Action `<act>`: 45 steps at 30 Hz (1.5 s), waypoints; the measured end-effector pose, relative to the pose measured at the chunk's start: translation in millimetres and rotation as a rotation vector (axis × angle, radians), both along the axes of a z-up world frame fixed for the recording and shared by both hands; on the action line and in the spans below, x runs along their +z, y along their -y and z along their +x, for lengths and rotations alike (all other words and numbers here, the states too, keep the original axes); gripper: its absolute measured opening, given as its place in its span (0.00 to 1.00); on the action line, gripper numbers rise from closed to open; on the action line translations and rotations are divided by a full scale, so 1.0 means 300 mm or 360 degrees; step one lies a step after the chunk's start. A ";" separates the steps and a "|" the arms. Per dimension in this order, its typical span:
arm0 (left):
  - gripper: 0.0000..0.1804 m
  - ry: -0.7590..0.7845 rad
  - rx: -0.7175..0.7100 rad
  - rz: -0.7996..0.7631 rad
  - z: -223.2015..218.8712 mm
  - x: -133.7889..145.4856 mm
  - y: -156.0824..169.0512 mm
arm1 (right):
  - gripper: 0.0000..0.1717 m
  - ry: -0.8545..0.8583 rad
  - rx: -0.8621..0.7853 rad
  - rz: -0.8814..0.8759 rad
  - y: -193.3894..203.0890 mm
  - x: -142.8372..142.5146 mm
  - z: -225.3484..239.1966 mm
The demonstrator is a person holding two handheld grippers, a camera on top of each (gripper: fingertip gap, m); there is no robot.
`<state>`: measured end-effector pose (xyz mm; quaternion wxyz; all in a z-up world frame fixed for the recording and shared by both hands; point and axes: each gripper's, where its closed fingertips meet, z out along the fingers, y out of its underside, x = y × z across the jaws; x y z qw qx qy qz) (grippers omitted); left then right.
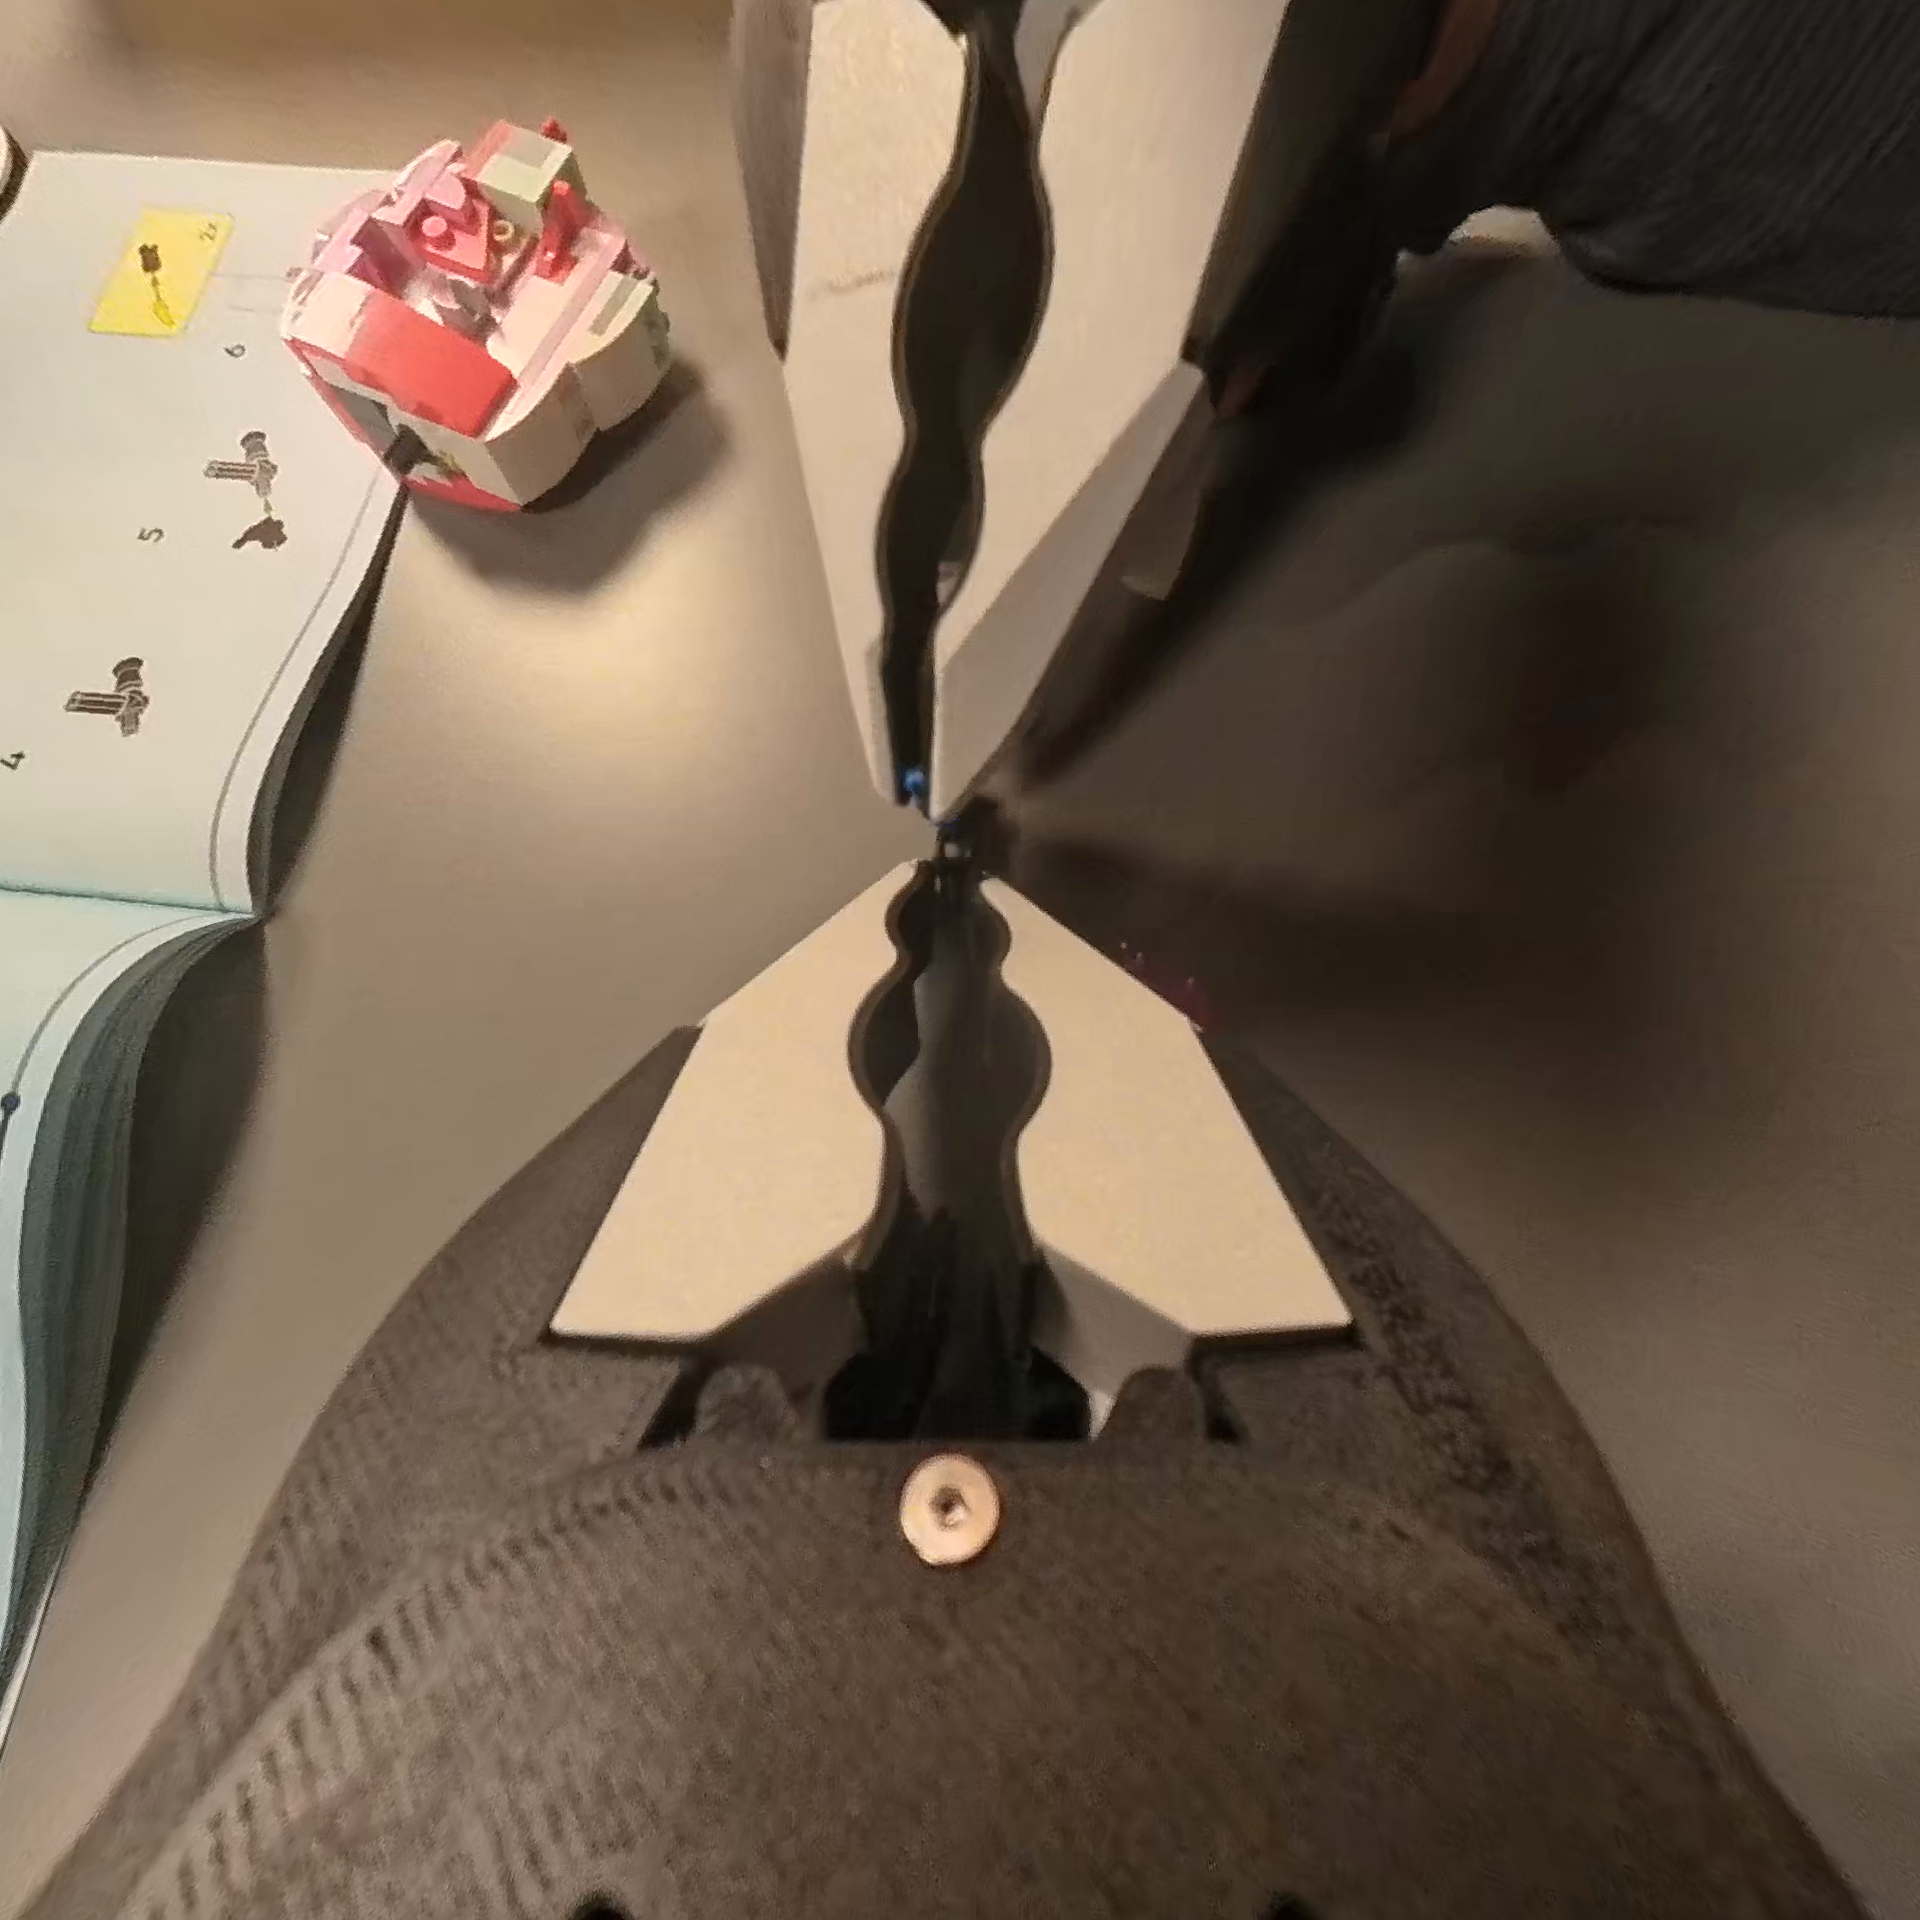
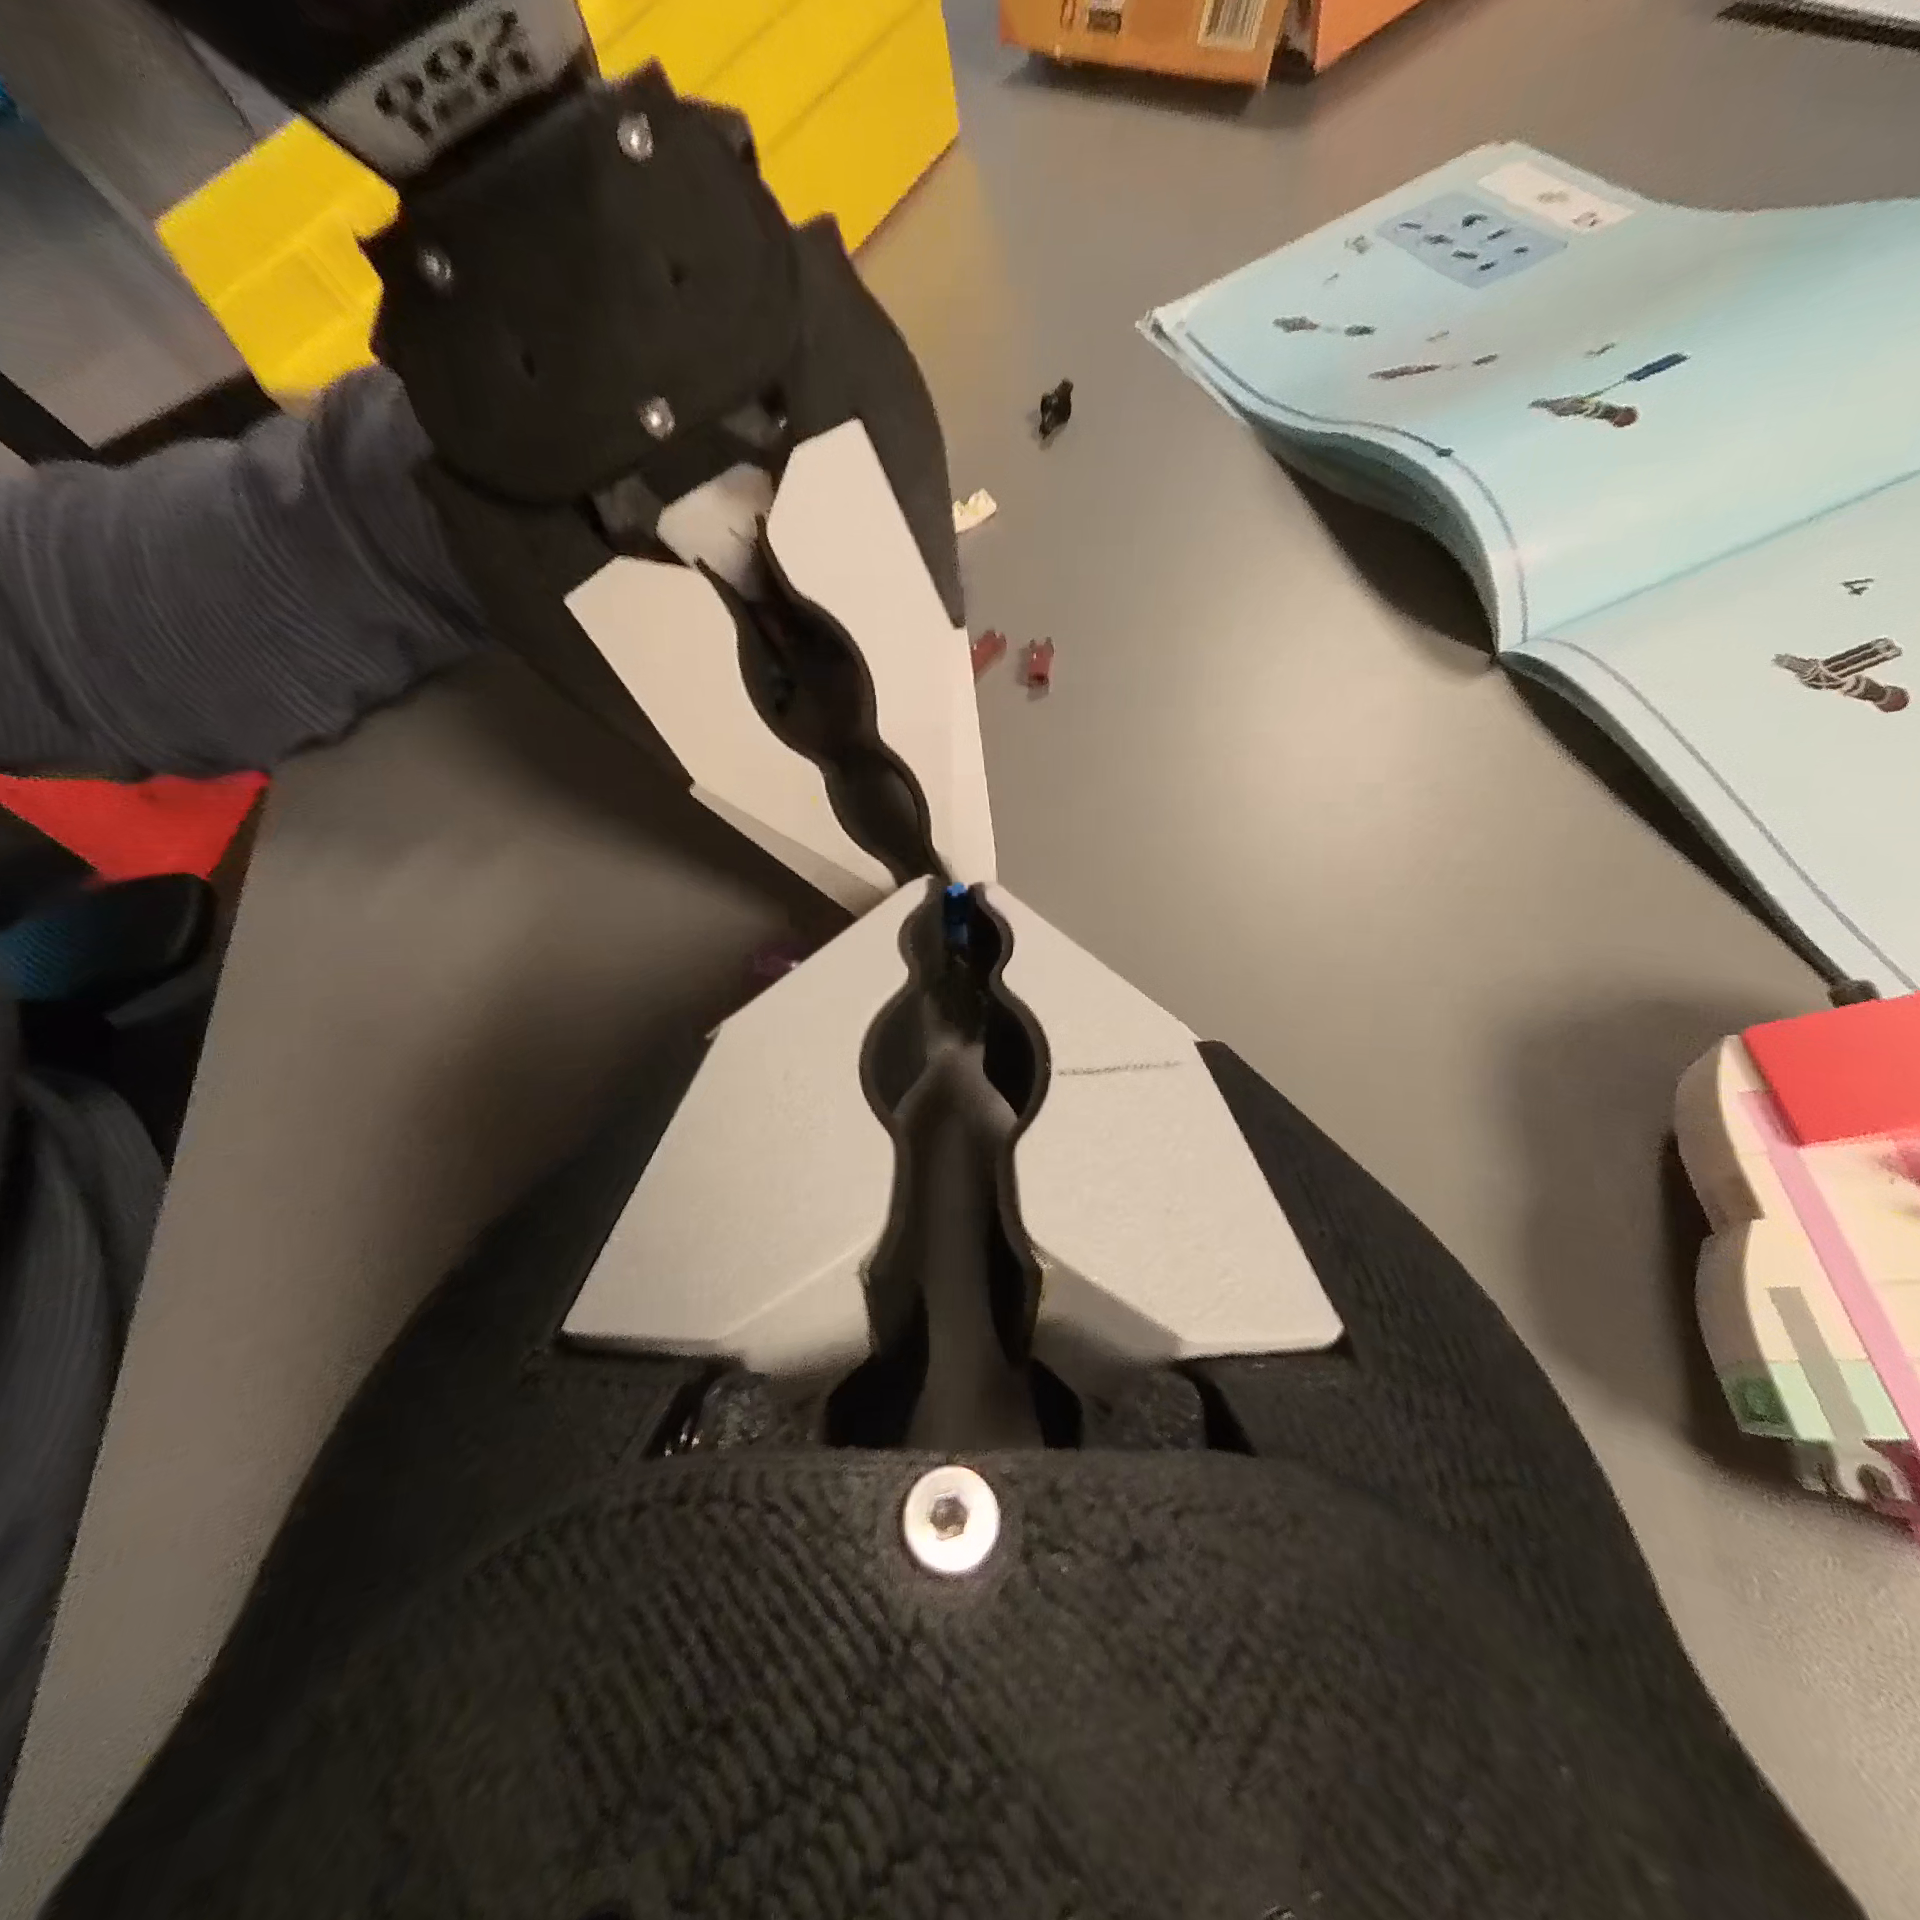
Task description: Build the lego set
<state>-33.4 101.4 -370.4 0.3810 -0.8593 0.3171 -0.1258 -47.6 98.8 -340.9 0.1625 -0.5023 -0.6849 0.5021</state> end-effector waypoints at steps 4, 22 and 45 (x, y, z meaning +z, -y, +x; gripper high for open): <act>0.02 0.0073 0.0029 -0.0002 -0.006 0.014 -0.001 | 0.01 0.0011 0.0004 0.0052 0.005 -0.011 0.002; 0.03 0.0186 0.0109 -0.0152 -0.010 0.000 0.018 | 0.01 -0.0086 -0.0080 0.0079 -0.026 0.017 -0.006; 0.17 0.0393 -0.0014 -0.0312 0.086 0.016 0.075 | 0.01 0.0179 -0.0027 0.0210 -0.017 -0.070 0.042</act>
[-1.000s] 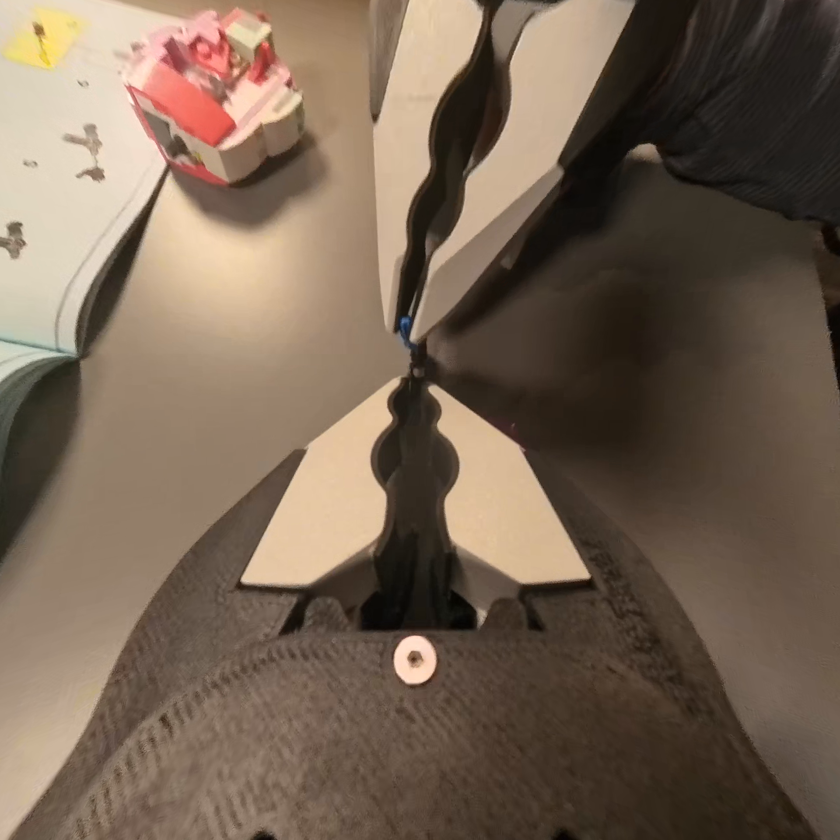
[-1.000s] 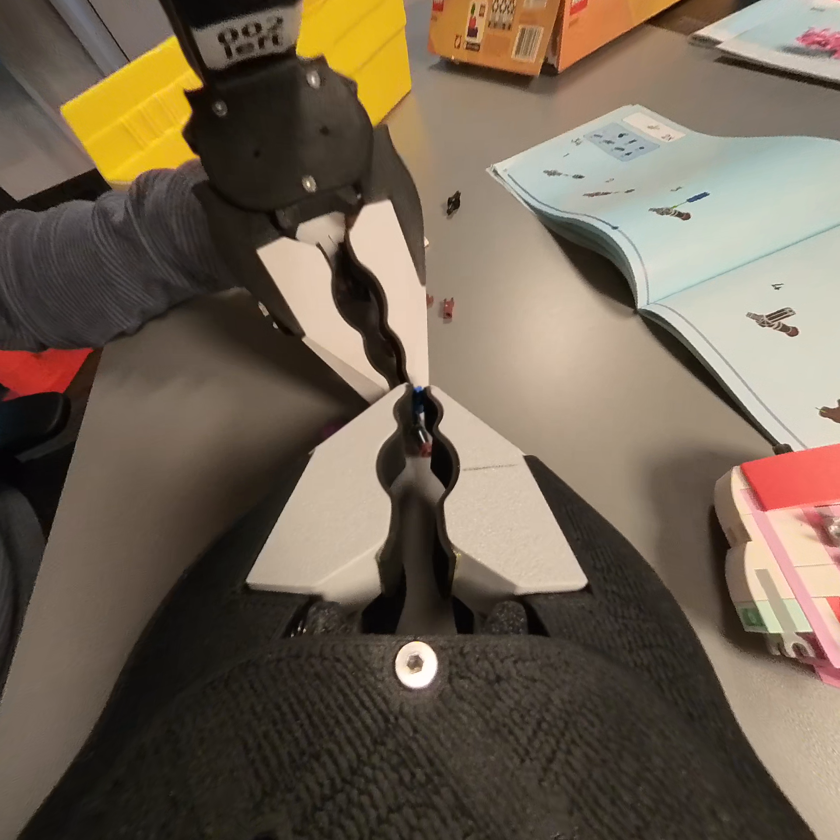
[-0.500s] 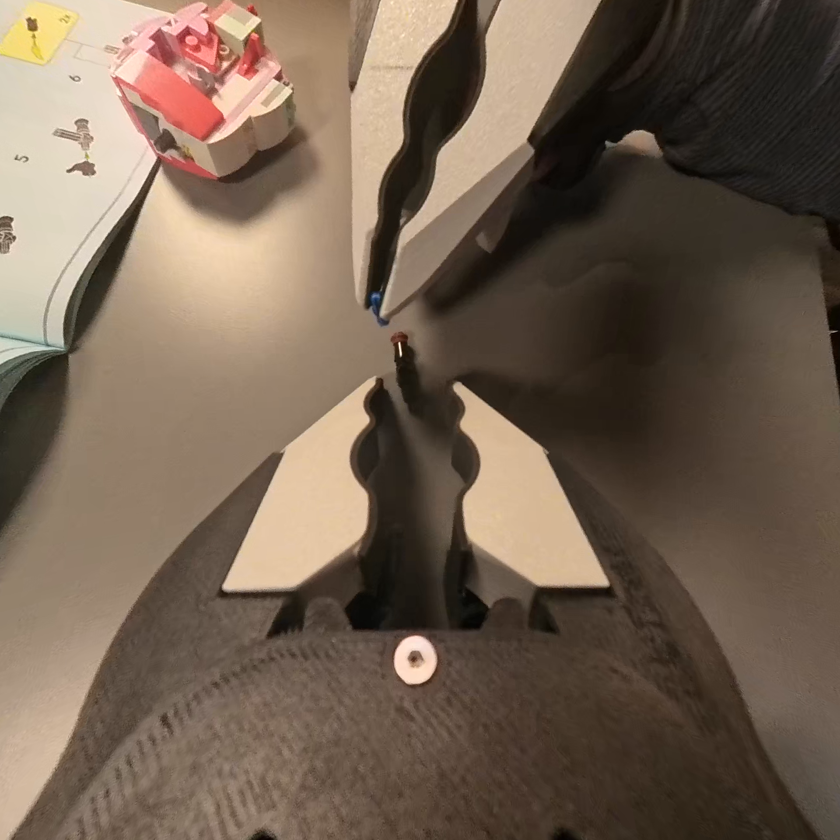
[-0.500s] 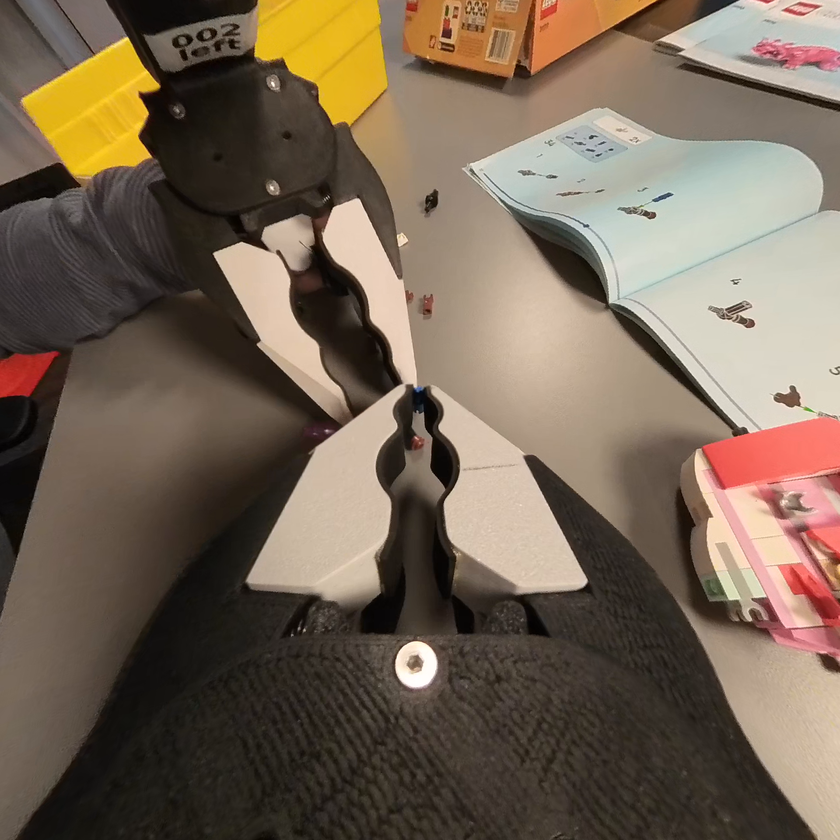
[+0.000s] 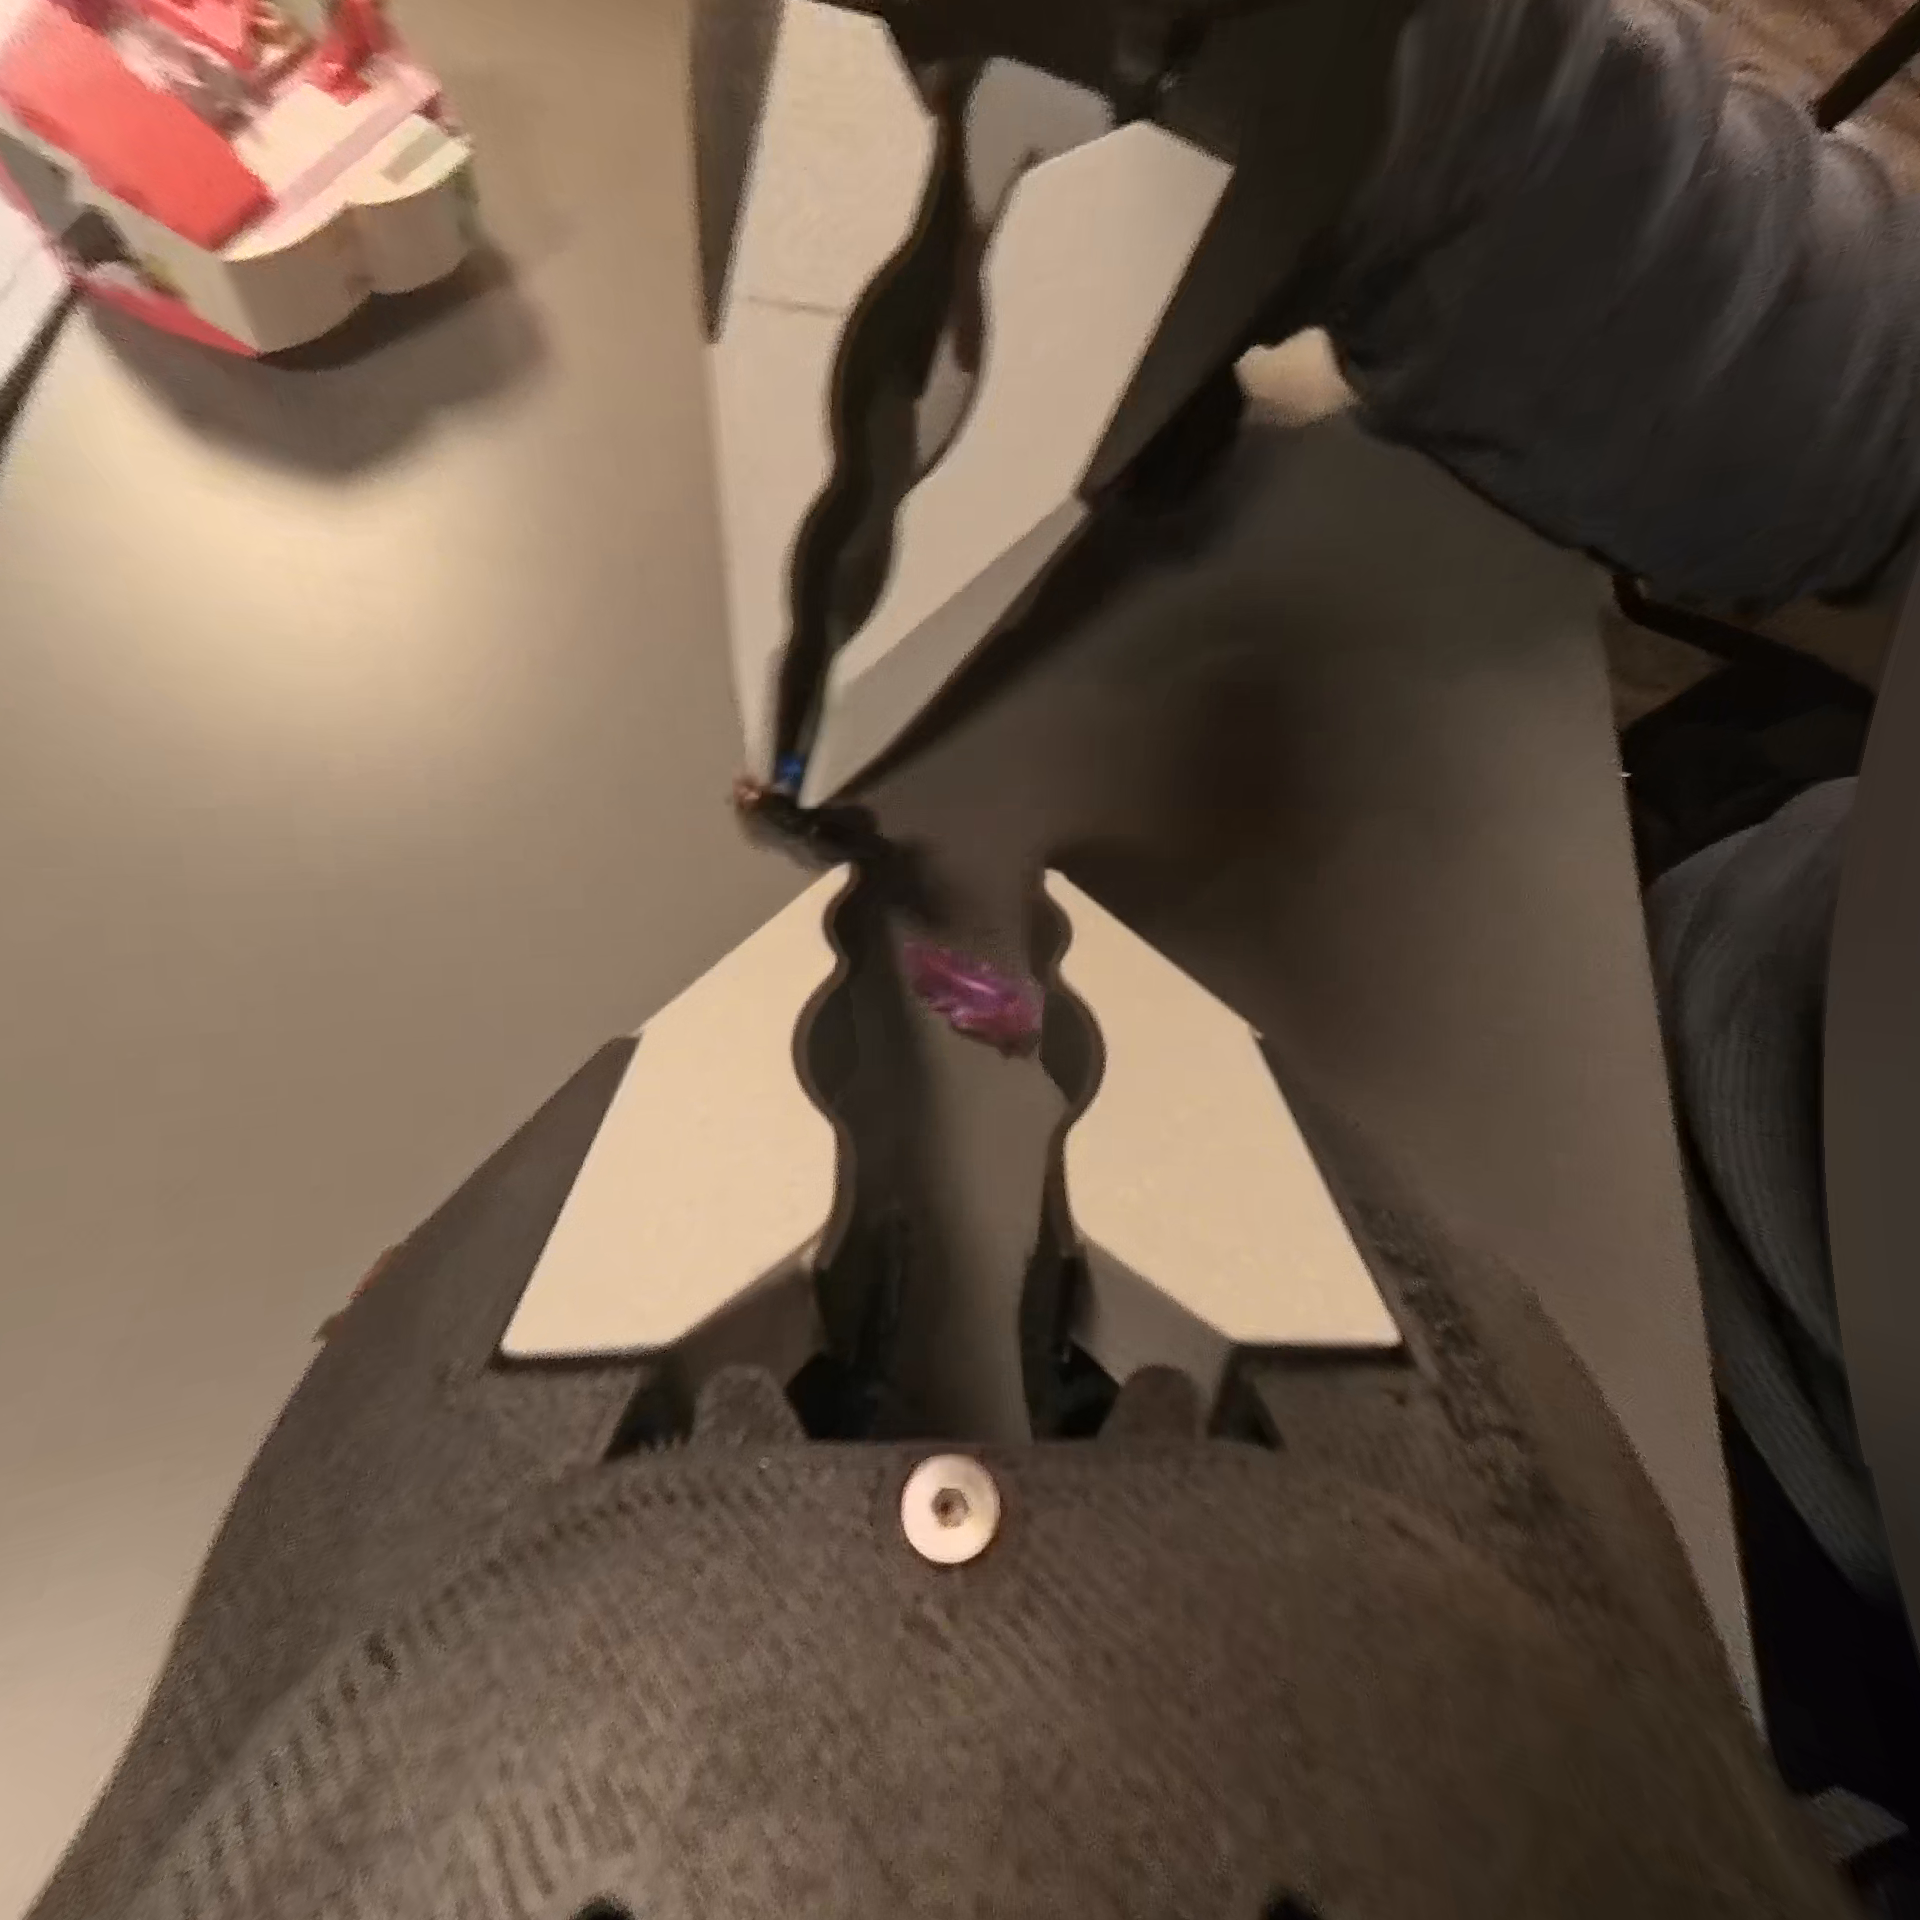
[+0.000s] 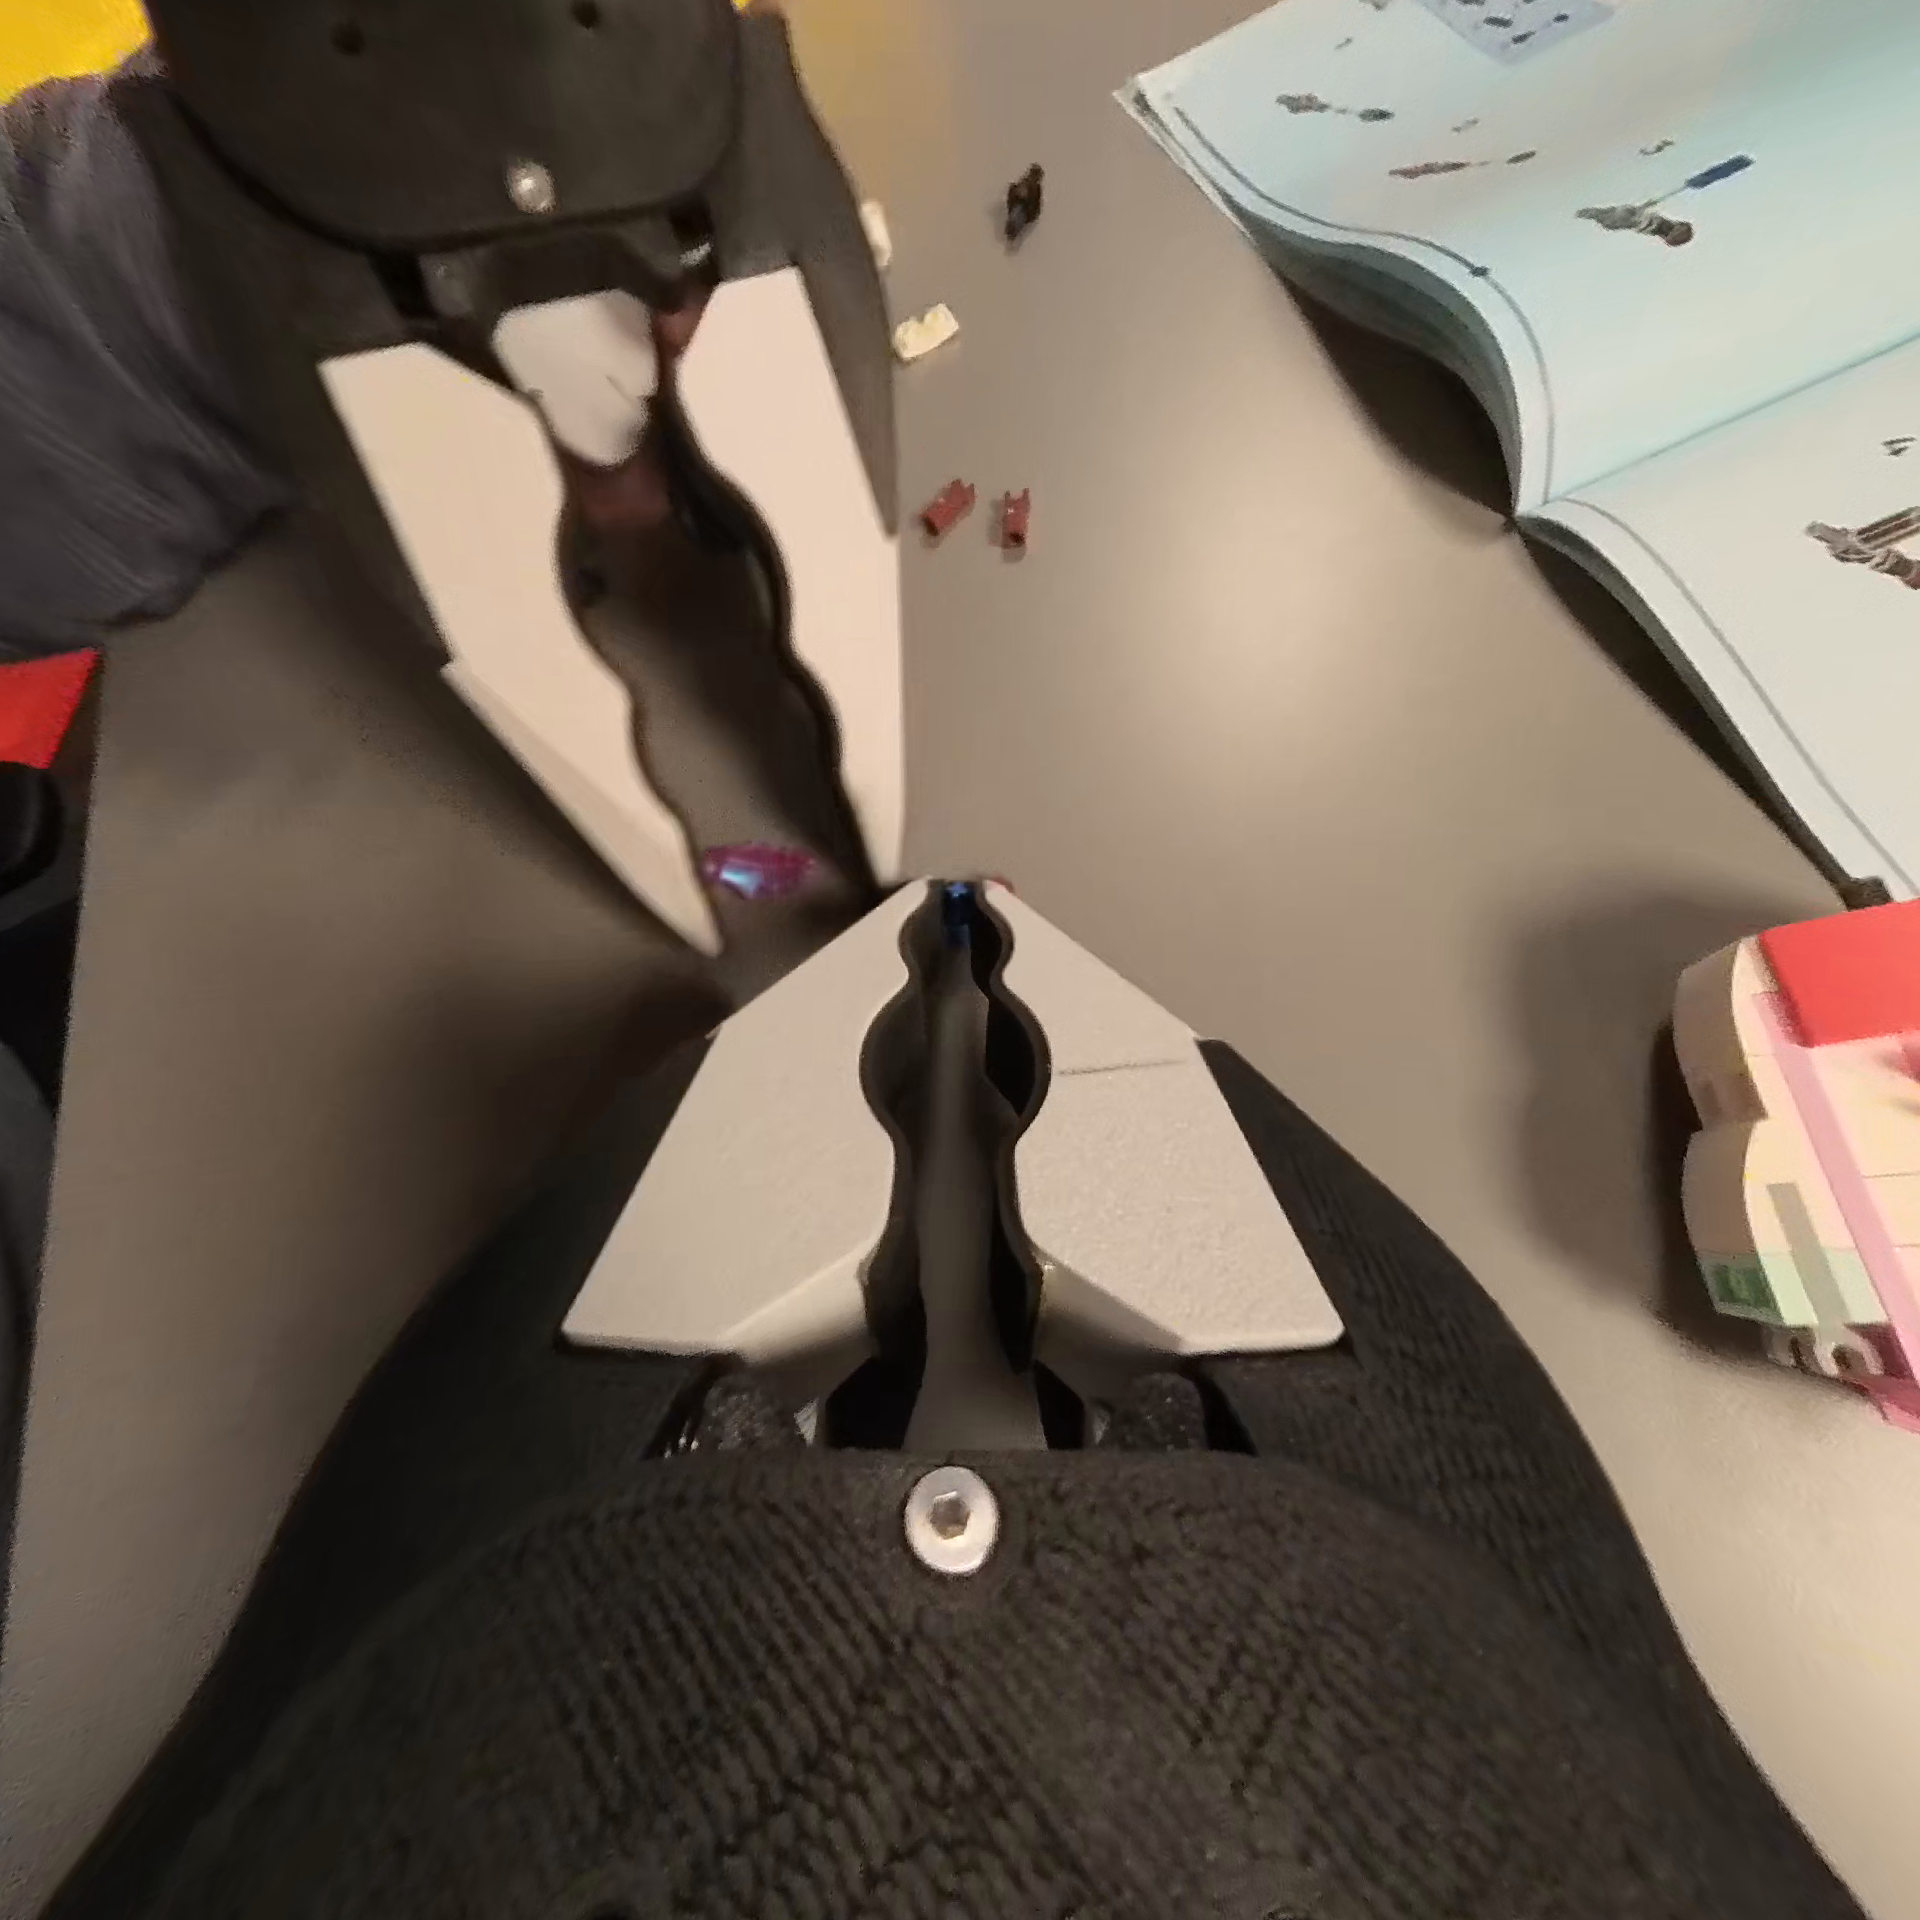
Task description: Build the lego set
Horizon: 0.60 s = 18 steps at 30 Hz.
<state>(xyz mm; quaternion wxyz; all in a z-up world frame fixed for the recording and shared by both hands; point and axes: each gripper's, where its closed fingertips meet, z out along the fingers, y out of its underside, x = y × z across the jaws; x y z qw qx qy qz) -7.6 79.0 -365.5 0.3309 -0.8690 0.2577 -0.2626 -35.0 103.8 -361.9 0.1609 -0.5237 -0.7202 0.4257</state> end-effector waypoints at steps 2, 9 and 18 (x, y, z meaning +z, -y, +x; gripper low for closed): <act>0.17 -0.0009 -0.0062 0.0011 0.016 0.002 0.011 | 0.01 -0.0012 -0.0013 0.0020 -0.003 -0.001 -0.007; 0.26 -0.0158 -0.0064 0.0253 -0.049 0.039 -0.067 | 0.02 -0.0110 -0.0029 -0.0081 -0.035 0.070 0.016; 0.32 -0.0221 -0.0434 0.0149 0.003 -0.011 -0.067 | 0.01 -0.0211 -0.0146 -0.0224 -0.109 0.115 0.023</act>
